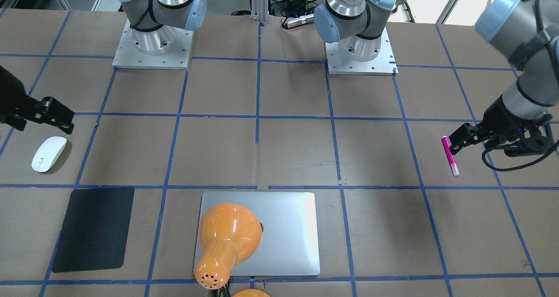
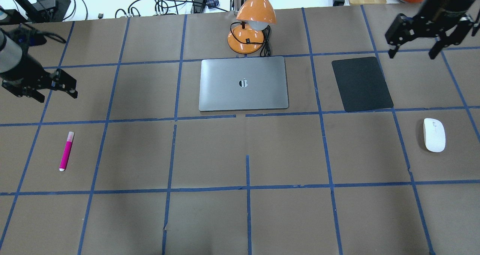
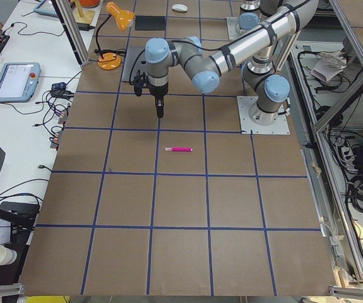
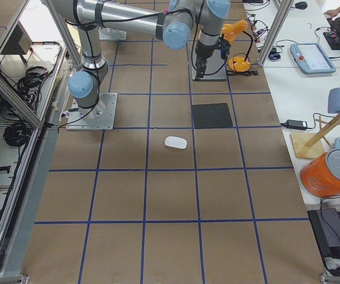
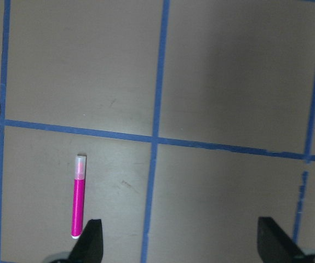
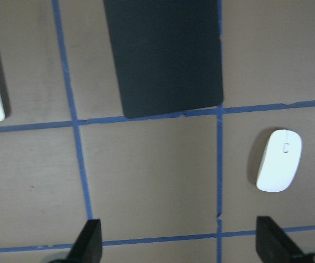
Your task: Place pen and mouse around notebook
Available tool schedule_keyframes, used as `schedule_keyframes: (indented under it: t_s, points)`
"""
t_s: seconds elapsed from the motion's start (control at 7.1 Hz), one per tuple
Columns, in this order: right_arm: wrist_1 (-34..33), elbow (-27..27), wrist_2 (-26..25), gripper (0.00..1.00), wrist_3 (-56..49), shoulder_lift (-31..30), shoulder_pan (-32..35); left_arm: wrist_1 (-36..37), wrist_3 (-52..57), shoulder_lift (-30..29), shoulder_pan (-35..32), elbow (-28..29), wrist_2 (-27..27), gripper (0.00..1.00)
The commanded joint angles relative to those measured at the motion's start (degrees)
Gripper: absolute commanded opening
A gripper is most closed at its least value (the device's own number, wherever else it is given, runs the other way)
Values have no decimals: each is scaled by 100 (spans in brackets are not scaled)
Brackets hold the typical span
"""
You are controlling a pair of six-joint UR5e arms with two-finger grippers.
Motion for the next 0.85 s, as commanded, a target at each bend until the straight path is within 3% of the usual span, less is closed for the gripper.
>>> schedule_keyframes:
  t_s: [0.0,0.14,0.42,0.56,0.7]
  points:
    - [-658,511,-600,100,-448,164,-623,1748,921,-910,382,-824,120,100]
    - [-1065,940,-560,100,-483,209,-878,1805,1229,-1141,565,-825,165,100]
    - [-3316,2178,-525,100,-1331,523,-1432,1849,1188,-1100,690,-930,252,100]
    - [-3771,2567,-516,100,-1370,604,-1626,1858,1188,-1099,699,-1009,288,93]
    - [-3767,2631,-533,100,-1345,648,-1663,1858,1205,-1108,708,-1036,323,78]
